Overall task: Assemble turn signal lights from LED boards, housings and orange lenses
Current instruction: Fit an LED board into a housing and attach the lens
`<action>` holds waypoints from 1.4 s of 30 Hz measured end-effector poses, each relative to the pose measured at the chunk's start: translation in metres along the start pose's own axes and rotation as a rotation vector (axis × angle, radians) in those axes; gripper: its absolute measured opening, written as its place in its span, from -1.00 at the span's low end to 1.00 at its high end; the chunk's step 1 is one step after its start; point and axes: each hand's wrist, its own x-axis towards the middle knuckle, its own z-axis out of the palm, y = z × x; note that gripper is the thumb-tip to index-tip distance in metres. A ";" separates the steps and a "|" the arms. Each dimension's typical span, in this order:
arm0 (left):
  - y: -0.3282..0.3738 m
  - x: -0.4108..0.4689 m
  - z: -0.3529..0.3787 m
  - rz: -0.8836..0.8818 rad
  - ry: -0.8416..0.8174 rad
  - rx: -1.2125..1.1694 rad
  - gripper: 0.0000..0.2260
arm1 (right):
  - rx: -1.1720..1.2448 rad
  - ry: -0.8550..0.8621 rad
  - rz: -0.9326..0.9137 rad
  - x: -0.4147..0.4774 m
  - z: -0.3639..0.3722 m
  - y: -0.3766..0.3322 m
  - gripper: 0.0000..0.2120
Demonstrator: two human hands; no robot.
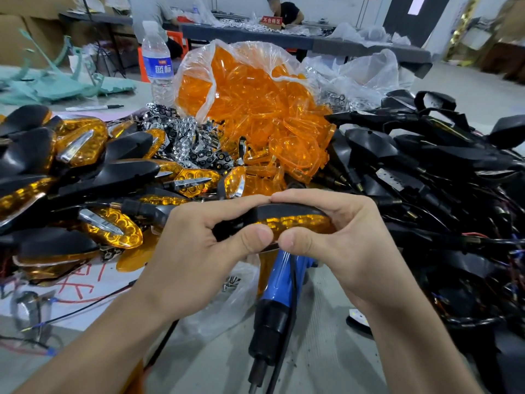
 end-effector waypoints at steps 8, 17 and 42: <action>-0.002 -0.001 0.000 0.010 0.056 0.046 -0.63 | 0.084 0.038 -0.018 -0.003 -0.005 0.000 -0.68; 0.000 -0.002 0.002 0.009 0.018 0.066 -0.66 | -0.010 0.094 -0.071 -0.002 0.001 0.003 -0.69; -0.002 0.005 0.005 -0.134 -0.100 -0.440 -0.60 | 0.324 0.151 0.126 -0.004 0.006 -0.006 -0.62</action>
